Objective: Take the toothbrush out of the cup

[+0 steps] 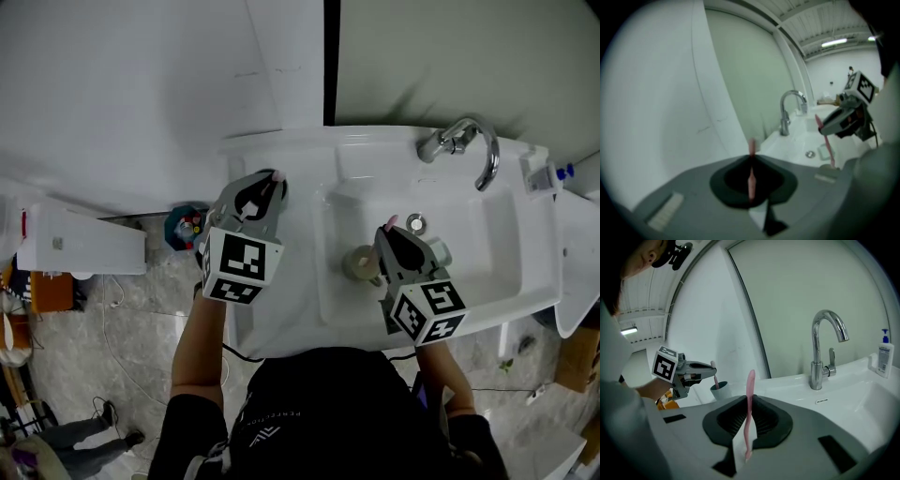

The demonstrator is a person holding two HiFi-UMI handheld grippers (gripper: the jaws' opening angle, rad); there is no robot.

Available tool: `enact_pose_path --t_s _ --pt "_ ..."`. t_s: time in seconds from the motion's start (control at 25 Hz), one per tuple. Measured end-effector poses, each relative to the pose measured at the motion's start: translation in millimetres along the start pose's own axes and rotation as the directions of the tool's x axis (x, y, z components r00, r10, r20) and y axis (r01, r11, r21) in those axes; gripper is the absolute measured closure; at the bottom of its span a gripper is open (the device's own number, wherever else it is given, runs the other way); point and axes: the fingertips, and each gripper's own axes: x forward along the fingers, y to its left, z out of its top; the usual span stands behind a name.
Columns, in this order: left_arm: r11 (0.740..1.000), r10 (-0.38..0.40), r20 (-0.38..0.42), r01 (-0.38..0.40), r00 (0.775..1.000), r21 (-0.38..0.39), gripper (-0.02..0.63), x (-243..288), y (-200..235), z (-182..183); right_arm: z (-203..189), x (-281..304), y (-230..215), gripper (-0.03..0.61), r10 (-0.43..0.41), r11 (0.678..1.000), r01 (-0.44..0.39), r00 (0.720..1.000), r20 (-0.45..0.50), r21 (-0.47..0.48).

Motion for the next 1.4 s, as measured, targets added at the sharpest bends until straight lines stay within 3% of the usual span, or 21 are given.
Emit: enact_pose_path --t_s 0.32,0.56,1.04,1.4 --pt "0.992 0.126 0.123 -0.121 0.984 -0.046 0.592 -39.4 10.0 31.2 10.7 -17.1 5.0 0.551 0.025 0.999 -0.024 0.999 0.041 -0.031" --pt "0.981 0.180 0.194 -0.160 0.964 -0.112 0.592 -70.3 9.7 47.6 17.5 -28.9 5.9 0.551 0.036 0.998 -0.032 0.997 0.063 -0.053" --pt "0.937 0.221 0.245 -0.136 0.944 -0.323 0.594 -114.3 0.9 39.1 24.4 -42.9 11.5 0.551 0.053 0.996 -0.046 0.994 0.092 -0.082" --pt "0.884 0.184 0.209 -0.069 0.960 -0.462 0.594 -117.3 -21.6 12.1 22.8 -46.8 8.9 0.552 0.053 0.996 -0.047 0.994 0.091 -0.069"
